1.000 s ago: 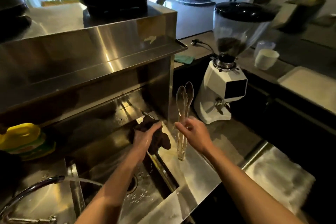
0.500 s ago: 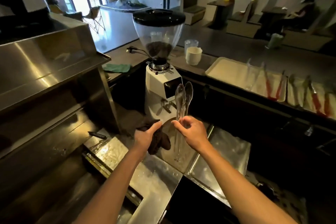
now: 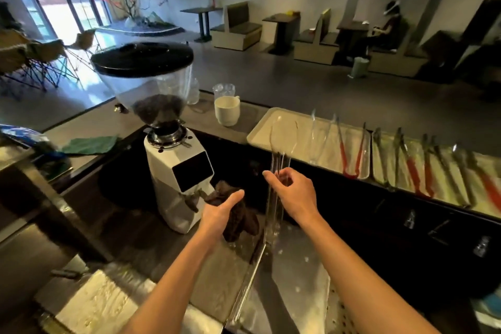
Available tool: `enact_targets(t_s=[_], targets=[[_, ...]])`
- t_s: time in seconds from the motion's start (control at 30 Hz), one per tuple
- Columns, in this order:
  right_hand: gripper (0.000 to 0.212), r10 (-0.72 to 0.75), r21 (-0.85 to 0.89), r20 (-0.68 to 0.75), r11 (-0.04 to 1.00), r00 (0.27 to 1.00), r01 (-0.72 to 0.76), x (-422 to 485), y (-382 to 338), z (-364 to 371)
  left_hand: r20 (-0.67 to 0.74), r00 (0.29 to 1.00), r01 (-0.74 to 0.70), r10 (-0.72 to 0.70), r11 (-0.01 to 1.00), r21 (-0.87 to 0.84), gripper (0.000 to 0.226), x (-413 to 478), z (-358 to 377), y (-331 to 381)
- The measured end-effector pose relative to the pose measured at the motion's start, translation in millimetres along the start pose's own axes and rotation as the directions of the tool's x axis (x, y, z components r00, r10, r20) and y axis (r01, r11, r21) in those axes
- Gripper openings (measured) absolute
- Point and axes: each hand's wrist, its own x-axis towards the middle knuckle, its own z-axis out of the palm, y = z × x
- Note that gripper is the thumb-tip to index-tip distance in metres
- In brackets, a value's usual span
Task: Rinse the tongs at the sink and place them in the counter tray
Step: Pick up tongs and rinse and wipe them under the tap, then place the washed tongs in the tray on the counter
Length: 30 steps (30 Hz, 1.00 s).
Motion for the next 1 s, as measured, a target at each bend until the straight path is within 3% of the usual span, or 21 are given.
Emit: enact_targets(t_s=[0.23, 0.43, 0.53, 0.6, 0.77, 1.0], targets=[[0.046, 0.091, -0.100, 0.032, 0.991, 0.995, -0.088, 104, 0, -41, 0.054, 0.997, 0.061, -0.059, 0.997, -0.046, 0.034, 55, 62, 21], [0.046, 0.171, -0.300, 0.156, 0.946, 0.973, -0.118, 194, 4, -47, 0.065, 0.997, 0.049, -0.044, 0.996, -0.072, 0.013, 95, 101, 37], [0.043, 0.214, -0.403, 0.207, 0.908, 0.955, -0.116, 230, 9, -39, 0.042, 0.999, 0.018, -0.015, 0.997, -0.075, 0.024, 118, 111, 43], [0.046, 0.227, -0.446, 0.225, 0.889, 0.948, -0.107, 247, 11, -32, 0.041, 0.999, 0.029, -0.026, 0.997, -0.074, 0.039, 131, 115, 45], [0.044, 0.247, -0.517, 0.250, 0.852, 0.936, -0.087, 273, 20, -12, 0.010, 0.992, 0.124, -0.123, 0.988, -0.094, 0.029, 151, 120, 42], [0.053, 0.217, -0.596, 0.219, 0.802, 0.951, -0.046, 287, 35, 3, -0.003, 0.986, 0.163, -0.165, 0.981, -0.108, 0.039, 159, 112, 36]])
